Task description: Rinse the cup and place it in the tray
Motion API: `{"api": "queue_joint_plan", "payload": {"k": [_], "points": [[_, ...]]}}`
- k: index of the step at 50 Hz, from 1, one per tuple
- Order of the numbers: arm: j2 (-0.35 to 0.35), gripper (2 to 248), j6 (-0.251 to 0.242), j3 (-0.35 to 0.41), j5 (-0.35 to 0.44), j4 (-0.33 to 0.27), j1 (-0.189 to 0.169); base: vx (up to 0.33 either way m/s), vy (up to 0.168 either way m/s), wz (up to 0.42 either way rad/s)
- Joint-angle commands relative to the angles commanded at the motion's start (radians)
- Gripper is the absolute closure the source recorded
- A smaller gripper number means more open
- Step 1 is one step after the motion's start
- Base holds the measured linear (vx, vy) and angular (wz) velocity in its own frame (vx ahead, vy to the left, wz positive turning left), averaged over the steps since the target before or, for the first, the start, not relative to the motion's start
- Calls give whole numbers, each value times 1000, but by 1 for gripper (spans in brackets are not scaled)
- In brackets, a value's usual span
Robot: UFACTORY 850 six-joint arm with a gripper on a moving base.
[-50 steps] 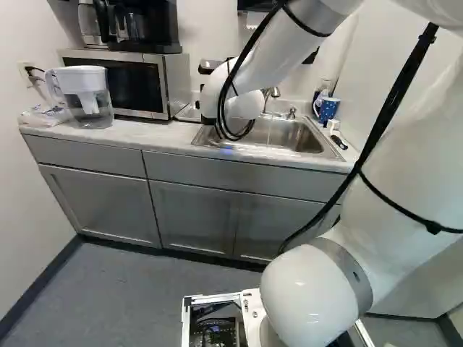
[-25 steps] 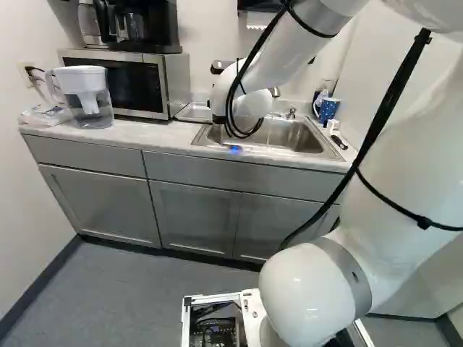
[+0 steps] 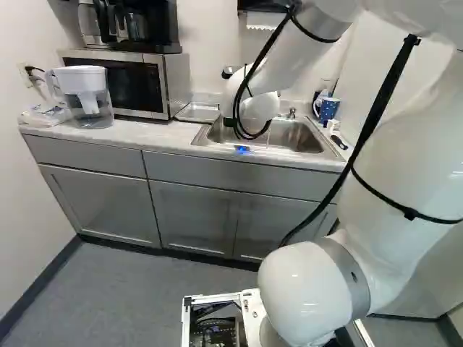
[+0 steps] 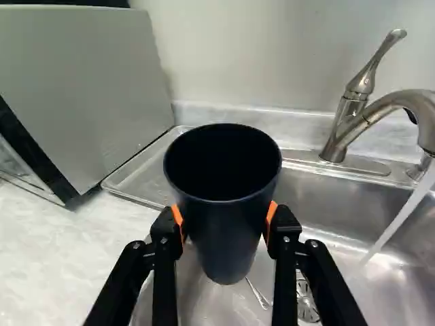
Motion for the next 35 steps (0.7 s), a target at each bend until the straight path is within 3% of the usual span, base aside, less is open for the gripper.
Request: {"api": "queue_joint_plan", "payload": {"k": [35], "points": [[-62, 125, 0, 17, 92, 0, -108, 0, 0, 0]]}}
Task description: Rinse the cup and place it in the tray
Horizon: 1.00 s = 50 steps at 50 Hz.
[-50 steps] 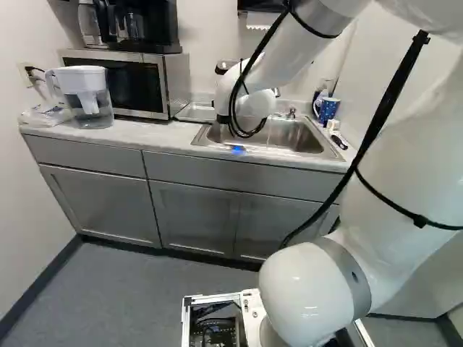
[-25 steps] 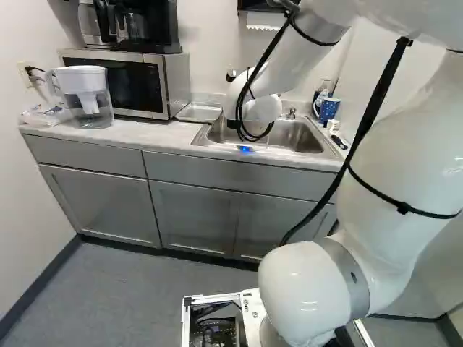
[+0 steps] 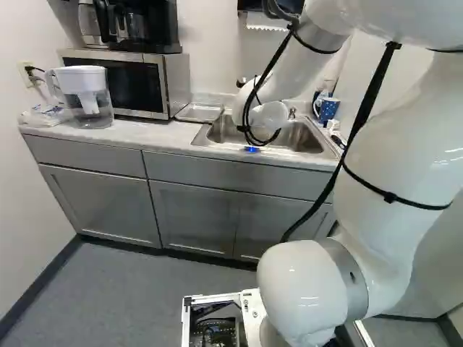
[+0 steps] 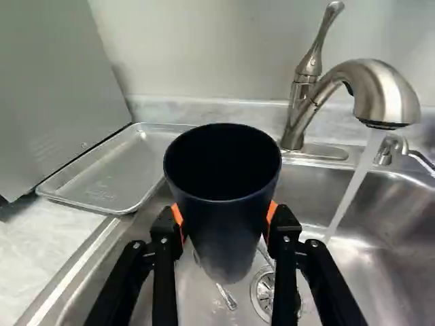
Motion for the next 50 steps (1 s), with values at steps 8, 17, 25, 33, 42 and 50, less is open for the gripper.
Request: {"api": "queue_joint_plan", "payload": {"k": [8, 17, 25, 33, 42, 50], "points": [[-8, 125, 0, 1, 16, 0, -24, 0, 0, 0], [-10, 125, 0, -1, 17, 0, -52, 0, 0, 0], [-13, 125, 0, -4, 17, 0, -76, 0, 0, 0], [-16, 125, 0, -7, 17, 0, -99, 0, 0, 0], [-17, 125, 0, -8, 1, 0, -119, 0, 0, 0], [-20, 125, 0, -11, -21, 0, -133, 0, 0, 0]]}}
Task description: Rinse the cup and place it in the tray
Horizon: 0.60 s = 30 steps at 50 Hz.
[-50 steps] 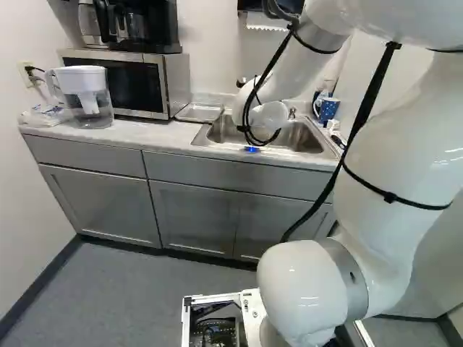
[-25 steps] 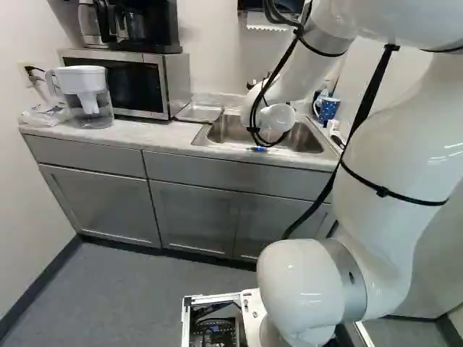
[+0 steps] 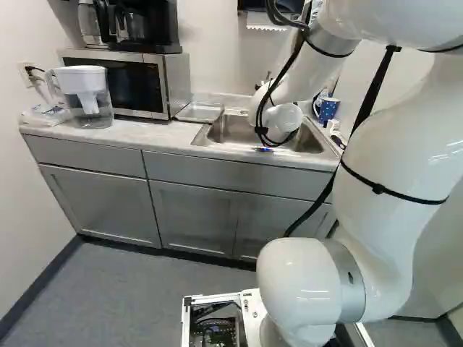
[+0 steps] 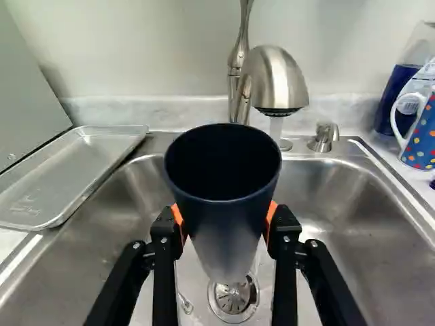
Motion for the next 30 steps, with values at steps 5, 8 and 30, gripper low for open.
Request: {"api": "queue_joint_plan", "payload": {"k": [5, 8, 30], "points": [[-2, 125, 0, -2, -11, 0, -9, 0, 0, 0], [-3, 125, 0, -3, -17, 0, -14, 0, 0, 0], [-28, 125, 0, -29, -25, 0, -65, 0, 0, 0]]}}
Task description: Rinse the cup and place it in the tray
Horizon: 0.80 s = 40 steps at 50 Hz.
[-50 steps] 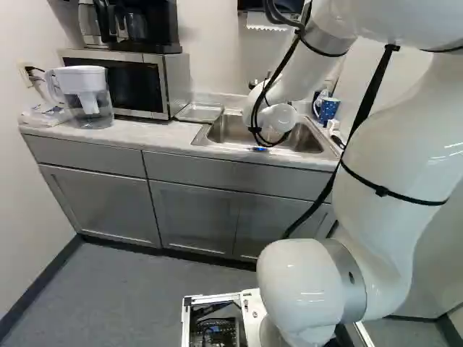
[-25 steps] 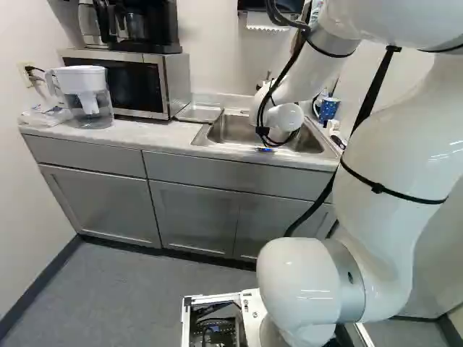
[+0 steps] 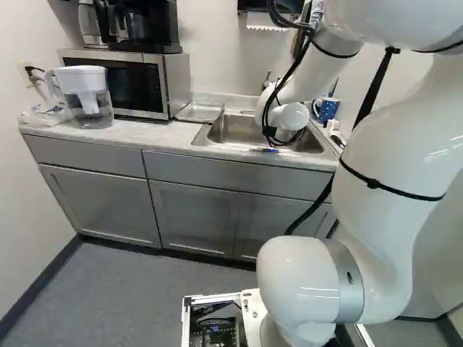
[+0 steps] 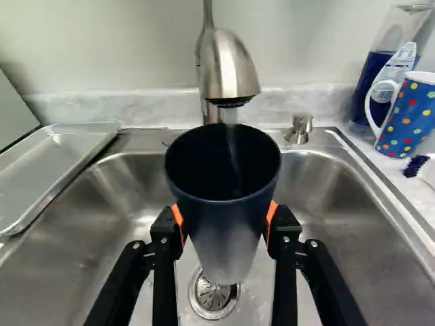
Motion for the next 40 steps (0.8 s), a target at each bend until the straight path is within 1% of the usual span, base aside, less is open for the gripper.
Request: {"api": "queue_joint_plan", "payload": {"k": [6, 12, 40], "points": [[-19, 125, 0, -20, 0, 0, -11, 0, 0, 0], [-34, 125, 0, -37, 0, 0, -10, 0, 0, 0], [-36, 125, 0, -38, 0, 0, -10, 0, 0, 0]]}}
